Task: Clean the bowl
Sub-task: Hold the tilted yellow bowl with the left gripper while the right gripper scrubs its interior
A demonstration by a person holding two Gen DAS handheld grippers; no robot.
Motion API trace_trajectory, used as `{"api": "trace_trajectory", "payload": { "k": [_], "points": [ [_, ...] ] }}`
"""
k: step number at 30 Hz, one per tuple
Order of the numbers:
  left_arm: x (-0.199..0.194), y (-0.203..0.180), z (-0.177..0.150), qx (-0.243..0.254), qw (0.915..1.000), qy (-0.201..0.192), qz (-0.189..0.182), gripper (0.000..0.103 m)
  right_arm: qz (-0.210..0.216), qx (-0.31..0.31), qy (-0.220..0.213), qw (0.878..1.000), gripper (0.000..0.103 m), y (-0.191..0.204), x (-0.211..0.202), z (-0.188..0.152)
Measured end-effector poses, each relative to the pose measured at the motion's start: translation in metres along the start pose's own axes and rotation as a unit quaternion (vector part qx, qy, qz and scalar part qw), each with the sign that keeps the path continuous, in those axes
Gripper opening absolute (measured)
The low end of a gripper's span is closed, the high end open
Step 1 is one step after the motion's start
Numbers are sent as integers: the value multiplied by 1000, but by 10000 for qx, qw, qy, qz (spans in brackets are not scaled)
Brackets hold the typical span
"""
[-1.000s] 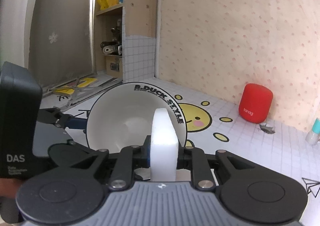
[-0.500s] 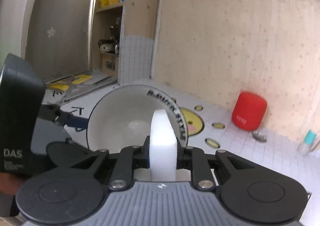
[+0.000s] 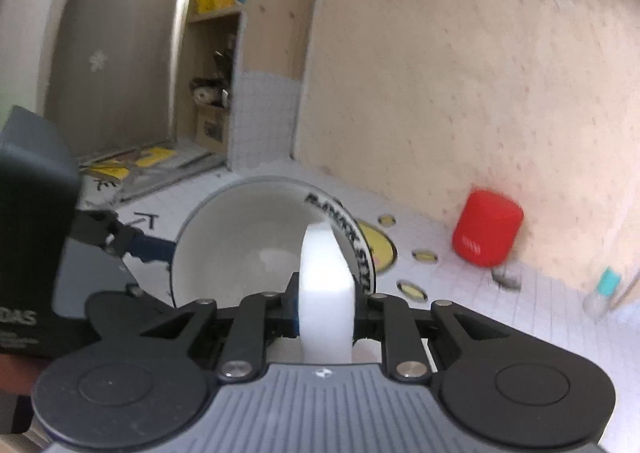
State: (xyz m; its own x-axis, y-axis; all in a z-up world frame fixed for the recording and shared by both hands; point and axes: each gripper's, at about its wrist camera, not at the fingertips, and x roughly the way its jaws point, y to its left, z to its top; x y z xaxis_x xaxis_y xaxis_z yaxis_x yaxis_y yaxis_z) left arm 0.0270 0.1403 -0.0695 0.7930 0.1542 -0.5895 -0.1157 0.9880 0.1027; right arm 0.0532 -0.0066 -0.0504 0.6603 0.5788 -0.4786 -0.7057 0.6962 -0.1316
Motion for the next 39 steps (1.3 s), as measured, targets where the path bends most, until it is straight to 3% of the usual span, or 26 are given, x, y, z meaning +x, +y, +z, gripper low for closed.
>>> {"api": "trace_trajectory", "payload": {
  "k": [14, 24, 33, 39],
  "points": [
    [4, -12, 6, 224, 9995, 43, -203, 103, 211, 405, 31, 9989, 18, -8, -2, -1],
    [4, -9, 4, 81, 9995, 78, -308, 103, -102, 133, -47, 9998, 18, -7, -9, -1],
    [4, -10, 2, 99, 9995, 55, -301, 103, 98, 285, 71, 9995, 18, -9, -7, -2],
    [4, -12, 3, 142, 9993, 60, -332, 103, -217, 135, 27, 9997, 18, -10, -11, -3]
  ]
}}
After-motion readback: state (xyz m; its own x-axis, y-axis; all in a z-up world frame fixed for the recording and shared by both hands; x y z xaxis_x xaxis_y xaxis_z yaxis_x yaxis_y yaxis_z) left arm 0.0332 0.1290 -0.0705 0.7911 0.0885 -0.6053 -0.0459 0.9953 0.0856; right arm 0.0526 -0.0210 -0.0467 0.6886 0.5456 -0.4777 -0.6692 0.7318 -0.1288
